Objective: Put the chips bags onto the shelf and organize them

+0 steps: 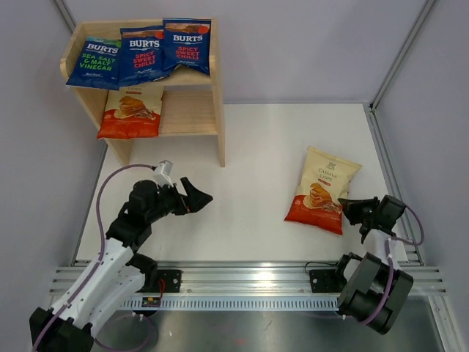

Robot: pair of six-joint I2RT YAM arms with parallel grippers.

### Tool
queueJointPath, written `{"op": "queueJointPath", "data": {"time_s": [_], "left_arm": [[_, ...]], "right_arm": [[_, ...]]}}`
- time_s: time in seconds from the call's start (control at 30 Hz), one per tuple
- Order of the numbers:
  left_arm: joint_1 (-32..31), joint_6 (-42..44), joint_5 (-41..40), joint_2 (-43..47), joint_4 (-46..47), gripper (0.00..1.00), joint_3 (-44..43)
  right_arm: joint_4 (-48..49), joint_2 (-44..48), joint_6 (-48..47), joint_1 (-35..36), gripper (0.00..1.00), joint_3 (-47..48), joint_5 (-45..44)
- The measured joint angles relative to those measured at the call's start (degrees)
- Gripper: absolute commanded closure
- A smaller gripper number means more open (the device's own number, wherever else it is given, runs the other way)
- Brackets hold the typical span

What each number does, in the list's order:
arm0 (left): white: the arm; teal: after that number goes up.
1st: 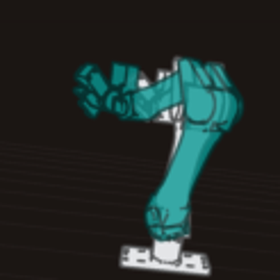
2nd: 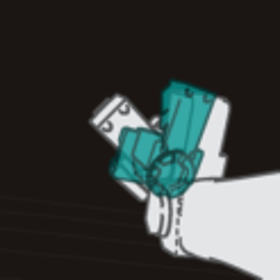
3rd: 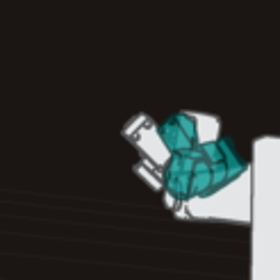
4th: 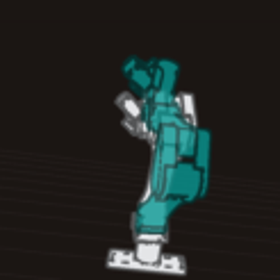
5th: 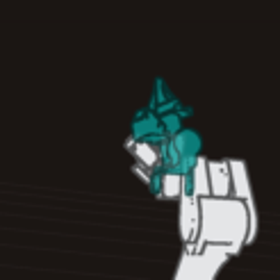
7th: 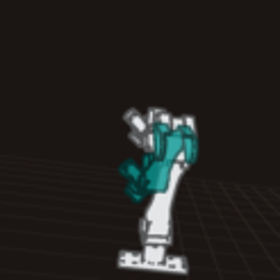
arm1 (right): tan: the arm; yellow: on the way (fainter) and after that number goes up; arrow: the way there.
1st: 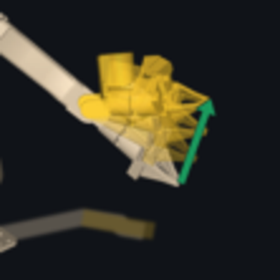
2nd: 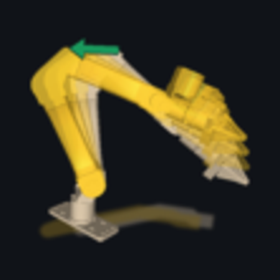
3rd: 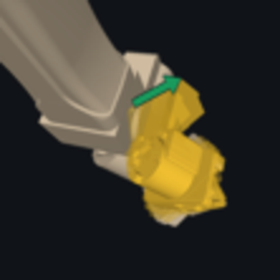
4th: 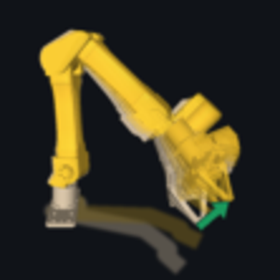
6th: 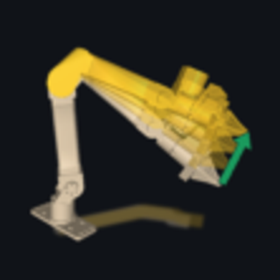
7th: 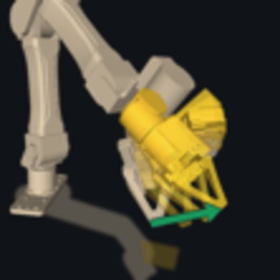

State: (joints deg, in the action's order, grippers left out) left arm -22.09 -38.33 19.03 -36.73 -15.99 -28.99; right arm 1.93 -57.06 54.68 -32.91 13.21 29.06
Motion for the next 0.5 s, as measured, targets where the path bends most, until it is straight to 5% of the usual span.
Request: {"op": "queueJointPath", "data": {"time_s": [0.2,0.5], "left_arm": [[-6.4,-5.9,1.3,-10.8,18.0,0.01,6.5],[-22.2,-9.6,-0.2,-33.2,46.9,0.01,4.9]], "right_arm": [[-1.7,8.7,5.5,0.0,1.00,2.4,2.6],[-3.0,11.7,12.9,4.1,1.00,8.9,4.7]]}}
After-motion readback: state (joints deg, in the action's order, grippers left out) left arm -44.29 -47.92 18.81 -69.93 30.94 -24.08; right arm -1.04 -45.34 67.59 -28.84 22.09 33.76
